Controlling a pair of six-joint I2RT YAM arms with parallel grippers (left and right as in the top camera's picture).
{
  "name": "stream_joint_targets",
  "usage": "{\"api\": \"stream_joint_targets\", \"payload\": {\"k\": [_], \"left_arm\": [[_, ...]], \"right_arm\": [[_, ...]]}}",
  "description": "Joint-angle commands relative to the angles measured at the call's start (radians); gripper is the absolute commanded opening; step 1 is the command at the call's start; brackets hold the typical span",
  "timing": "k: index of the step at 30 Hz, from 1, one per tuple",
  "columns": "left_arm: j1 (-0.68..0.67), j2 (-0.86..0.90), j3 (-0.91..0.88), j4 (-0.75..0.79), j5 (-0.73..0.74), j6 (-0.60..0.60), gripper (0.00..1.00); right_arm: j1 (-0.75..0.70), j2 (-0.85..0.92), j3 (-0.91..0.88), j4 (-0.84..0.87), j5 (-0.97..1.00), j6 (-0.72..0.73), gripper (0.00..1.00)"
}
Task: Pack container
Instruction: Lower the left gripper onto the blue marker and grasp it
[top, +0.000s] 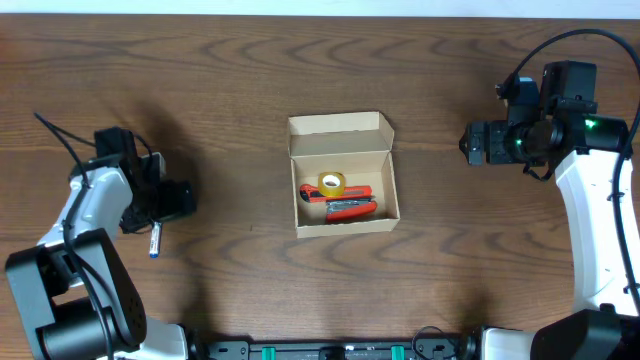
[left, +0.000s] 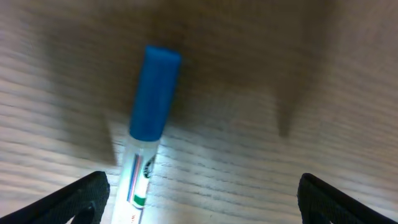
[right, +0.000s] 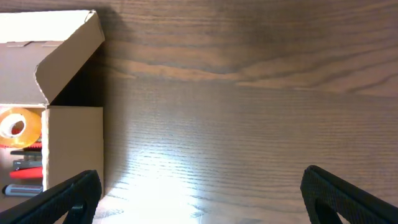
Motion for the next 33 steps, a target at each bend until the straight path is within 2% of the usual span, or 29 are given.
{"api": "stream_joint_targets", "payload": {"k": [1, 11, 14, 16, 17, 19, 21, 27, 33], "left_arm": [[0.004, 0.004, -0.047, 0.027, 0.021, 0.023, 0.95], [0.003, 0.004, -0.068, 0.045, 0.018, 0.023, 0.95], [0.003, 0.004, -0.068, 0.040, 0.018, 0.023, 0.99], [0.003, 0.004, -0.068, 0.041, 0.018, 0.023, 0.90], [0.003, 0.004, -0.068, 0.041, 0.017, 0.023, 0.89], [0.003, 0.004, -0.068, 0.041, 0.010, 0.023, 0.89], [0.003, 0.004, -0.068, 0.041, -0.001, 0.024, 0.98], [0.003, 0.004, -0.068, 0.058, -0.087, 0.032, 0.95], [0.003, 0.004, -0.068, 0.082, -0.123, 0.104, 0.95]], "right_arm": [[-0.008, 0.005, 0.001, -0.001, 0.002, -0.010, 0.99], [-0.008, 0.005, 0.001, -0.002, 0.002, -0.010, 0.99], [-0.008, 0.005, 0.001, -0.001, 0.002, -0.010, 0.99], [-0.008, 0.005, 0.001, -0.001, 0.002, -0.010, 0.99], [-0.008, 0.005, 0.001, -0.001, 0.002, -0.010, 0.99], [-0.008, 0.005, 0.001, -0.001, 0.002, -0.010, 0.99], [-0.008, 0.003, 0.001, -0.001, 0.002, -0.010, 0.99], [-0.008, -0.003, 0.002, 0.001, 0.002, -0.010, 0.99], [-0.008, -0.003, 0.002, 0.000, 0.002, -0.010, 0.99]]}}
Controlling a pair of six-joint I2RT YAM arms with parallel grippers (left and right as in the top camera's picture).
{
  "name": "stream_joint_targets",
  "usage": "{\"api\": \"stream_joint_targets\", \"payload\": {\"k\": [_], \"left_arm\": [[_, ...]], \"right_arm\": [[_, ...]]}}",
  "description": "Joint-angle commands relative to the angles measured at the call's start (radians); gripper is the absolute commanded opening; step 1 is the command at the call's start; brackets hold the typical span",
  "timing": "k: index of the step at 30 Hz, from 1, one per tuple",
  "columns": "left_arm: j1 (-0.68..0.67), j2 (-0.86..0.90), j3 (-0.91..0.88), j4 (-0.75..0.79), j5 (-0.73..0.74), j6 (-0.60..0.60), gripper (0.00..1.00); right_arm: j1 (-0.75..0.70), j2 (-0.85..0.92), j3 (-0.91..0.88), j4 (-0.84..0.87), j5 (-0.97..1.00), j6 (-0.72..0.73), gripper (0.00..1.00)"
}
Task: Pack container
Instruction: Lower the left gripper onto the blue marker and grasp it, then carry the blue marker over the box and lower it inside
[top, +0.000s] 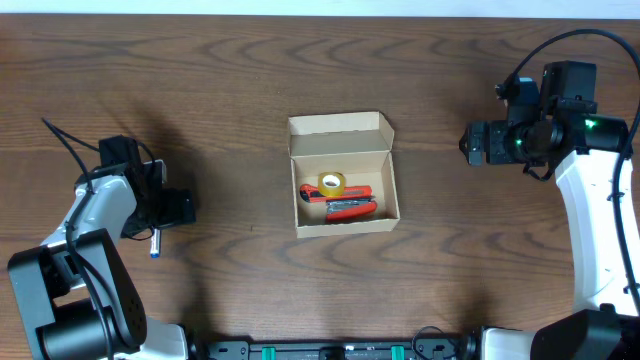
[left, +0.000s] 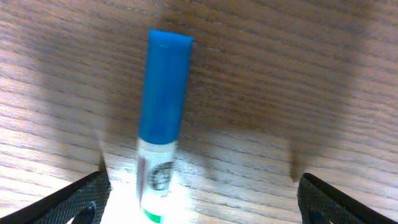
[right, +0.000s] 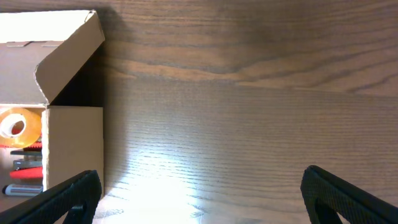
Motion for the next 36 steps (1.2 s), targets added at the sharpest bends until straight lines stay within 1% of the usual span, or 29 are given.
{"api": "stream_joint_targets", "payload": {"k": [1, 9, 10, 12, 13, 15, 19, 21, 22, 25, 29, 31, 33, 36], "left_arm": [[0.003, 0.010, -0.011, 0.016, -0.068, 0.053, 0.95], [0.003, 0.010, -0.010, 0.021, -0.105, 0.071, 0.96], [0.003, 0.010, -0.011, 0.021, -0.105, 0.071, 1.00], [0.003, 0.010, -0.011, 0.021, -0.118, 0.071, 0.83], [0.003, 0.010, -0.011, 0.021, -0.127, 0.070, 0.72], [0.003, 0.010, -0.011, 0.019, -0.127, 0.071, 0.56], [0.003, 0.010, -0.011, 0.016, -0.127, 0.071, 0.29], [0.003, 0.010, -0.011, 0.014, -0.127, 0.070, 0.08], [0.003, 0.010, -0.011, 0.012, -0.126, 0.062, 0.06], [0.002, 0.010, -0.011, 0.006, -0.106, 0.021, 0.06], [-0.023, 0.007, -0.007, -0.008, -0.001, 0.014, 0.06], [-0.059, 0.003, 0.004, -0.027, 0.057, 0.021, 0.06], [-0.122, -0.003, 0.029, -0.058, 0.110, 0.047, 0.06], [-0.247, -0.013, 0.088, -0.124, 0.119, 0.100, 0.06]], "right_arm": [[-0.008, -0.004, 0.002, 0.000, 0.002, -0.010, 0.99], [-0.008, -0.005, 0.002, 0.000, 0.002, -0.010, 0.99], [-0.008, -0.005, 0.002, 0.001, 0.002, -0.010, 0.99], [-0.008, -0.005, 0.002, 0.000, 0.002, -0.010, 0.99], [-0.008, -0.005, 0.002, 0.000, 0.002, -0.010, 0.99], [-0.008, -0.005, 0.002, 0.000, 0.002, -0.010, 0.99], [-0.007, -0.008, 0.002, 0.000, 0.002, -0.010, 0.99], [-0.007, -0.012, 0.002, 0.000, 0.002, -0.010, 0.99], [-0.007, -0.015, 0.002, 0.000, 0.002, -0.010, 0.99], [-0.007, -0.019, 0.002, 0.003, 0.002, -0.010, 0.99], [-0.007, -0.020, 0.002, 0.003, 0.002, -0.010, 0.99], [-0.007, -0.020, 0.002, 0.004, 0.002, -0.011, 0.99], [-0.007, -0.020, 0.002, 0.008, 0.002, -0.011, 0.99], [-0.007, -0.020, 0.002, 0.013, 0.002, -0.010, 0.99]]}}
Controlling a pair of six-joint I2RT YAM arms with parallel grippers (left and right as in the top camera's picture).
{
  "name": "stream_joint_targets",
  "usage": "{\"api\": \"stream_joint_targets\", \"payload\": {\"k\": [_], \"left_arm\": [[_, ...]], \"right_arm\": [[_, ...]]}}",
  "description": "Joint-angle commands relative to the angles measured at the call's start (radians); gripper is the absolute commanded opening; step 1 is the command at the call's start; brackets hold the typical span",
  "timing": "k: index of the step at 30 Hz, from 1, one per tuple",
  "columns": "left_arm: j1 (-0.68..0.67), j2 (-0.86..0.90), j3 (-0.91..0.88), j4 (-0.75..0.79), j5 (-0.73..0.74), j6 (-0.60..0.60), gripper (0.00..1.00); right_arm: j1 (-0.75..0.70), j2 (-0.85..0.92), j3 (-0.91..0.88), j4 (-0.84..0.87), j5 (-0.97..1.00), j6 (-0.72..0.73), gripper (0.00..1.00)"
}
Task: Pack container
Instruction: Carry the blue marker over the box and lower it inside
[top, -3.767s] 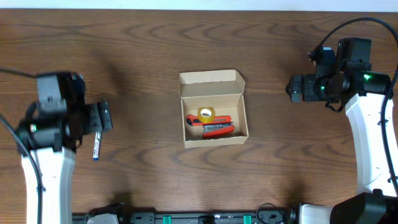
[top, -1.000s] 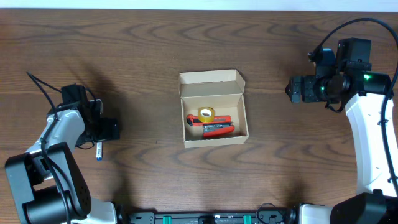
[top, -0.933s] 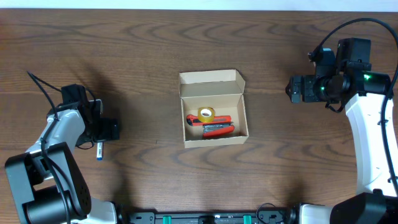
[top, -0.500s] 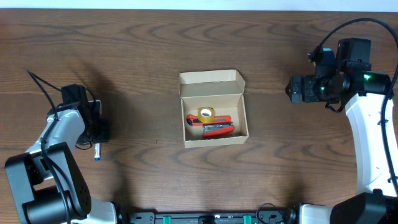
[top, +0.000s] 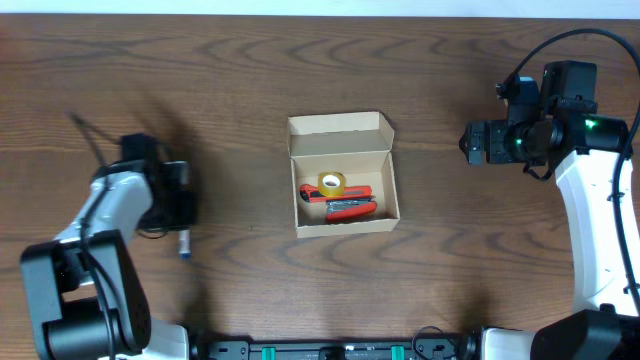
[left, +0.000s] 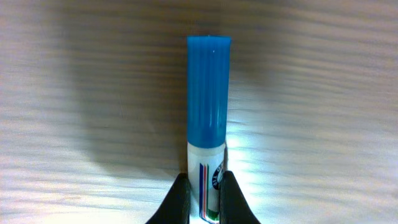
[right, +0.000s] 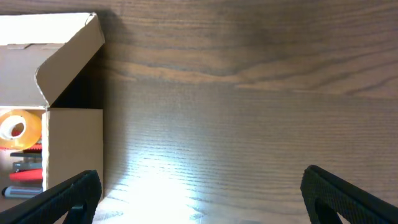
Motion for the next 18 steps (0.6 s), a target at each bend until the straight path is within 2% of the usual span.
{"api": "stream_joint_targets", "payload": {"k": [1, 3, 4, 7, 10, 18], "left_arm": [[-0.163, -0.016, 0.100, -0.074, 0.082, 0.085, 0.06], [-0.263, -0.020, 0.166, -0.130, 0.080, 0.131, 0.06], [-0.361, -0.023, 0.240, -0.166, 0.064, 0.166, 0.06], [-0.468, -0.029, 0.344, -0.179, 0.039, 0.167, 0.06], [-0.534, -0.031, 0.438, -0.187, 0.042, 0.185, 0.06], [-0.677, -0.030, 0.529, -0.228, -0.020, 0.389, 0.06]], "right_arm": [[-0.007, -0.019, 0.002, 0.005, 0.002, -0.010, 0.99], [-0.007, -0.019, 0.002, 0.005, 0.002, -0.011, 0.99], [-0.007, -0.019, 0.002, 0.004, 0.002, -0.010, 0.99], [-0.007, -0.019, 0.002, 0.000, 0.002, -0.011, 0.99], [-0.007, -0.019, 0.002, -0.002, 0.002, -0.011, 0.99], [-0.007, -0.019, 0.002, -0.002, 0.002, -0.011, 0.99]]}}
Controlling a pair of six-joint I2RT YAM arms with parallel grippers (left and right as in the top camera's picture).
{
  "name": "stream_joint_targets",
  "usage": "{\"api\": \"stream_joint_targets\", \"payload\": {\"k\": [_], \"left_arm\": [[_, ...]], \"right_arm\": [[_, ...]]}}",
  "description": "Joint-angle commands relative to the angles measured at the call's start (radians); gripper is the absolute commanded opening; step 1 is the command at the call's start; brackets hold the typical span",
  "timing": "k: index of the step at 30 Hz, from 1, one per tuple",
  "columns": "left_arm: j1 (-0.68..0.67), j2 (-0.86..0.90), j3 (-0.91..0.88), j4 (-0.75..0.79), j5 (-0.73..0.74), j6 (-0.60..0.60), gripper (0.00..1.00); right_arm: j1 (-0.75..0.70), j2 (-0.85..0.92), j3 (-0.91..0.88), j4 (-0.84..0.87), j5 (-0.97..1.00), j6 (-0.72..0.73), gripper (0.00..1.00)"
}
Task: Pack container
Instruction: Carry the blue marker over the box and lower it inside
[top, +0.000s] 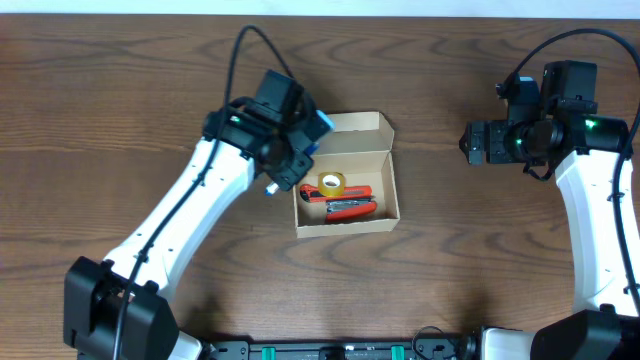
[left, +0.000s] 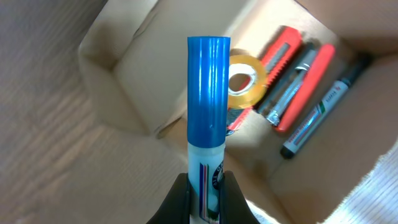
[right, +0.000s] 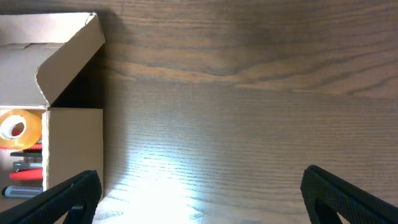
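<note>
An open cardboard box (top: 343, 136) stands mid-table holding a yellow tape roll (top: 331, 184), a red utility knife (top: 345, 197) and markers. My left gripper (left: 204, 198) is shut on a white marker with a blue cap (left: 209, 90), held above the box's left wall; seen from overhead, the blue cap (top: 318, 126) points up and right over the box flap. In the left wrist view the tape roll (left: 244, 79), red knife (left: 287, 55) and a dark marker (left: 323, 106) lie below. My right gripper (right: 199, 199) is open over bare table right of the box (right: 56, 93).
The wooden table (top: 500, 270) surrounds the box. The box's lid flap (top: 340, 124) stands open at the back. My right arm (top: 590, 190) runs along the right edge, my left arm (top: 190, 220) crosses from the lower left.
My left gripper, shut on the blue-capped marker, has moved from low over the far left of the table to above the box's left side. The right arm has not moved.
The marker lay on the table at the far left with my left gripper open over it. It stayed open around the marker, then was shut on it there. Now the marker is held above the box. The right gripper stayed open and still.
</note>
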Motion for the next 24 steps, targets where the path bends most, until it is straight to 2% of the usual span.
{"api": "stream_joint_targets", "payload": {"k": [1, 9, 18, 24], "left_arm": [[-0.058, -0.011, 0.013, -0.027, -0.046, 0.153, 0.06], [-0.185, -0.010, 0.013, -0.052, -0.050, 0.399, 0.06], [-0.237, 0.011, 0.013, 0.076, -0.049, 0.402, 0.06], [-0.225, 0.081, 0.013, 0.087, -0.050, 0.402, 0.06]], "right_arm": [[-0.007, -0.019, 0.002, 0.000, 0.002, -0.010, 0.99], [-0.007, -0.019, 0.002, 0.000, 0.002, -0.010, 0.99], [-0.007, -0.019, 0.002, 0.000, 0.002, -0.010, 0.99], [-0.007, -0.019, 0.002, -0.005, 0.002, -0.010, 0.99]]}}
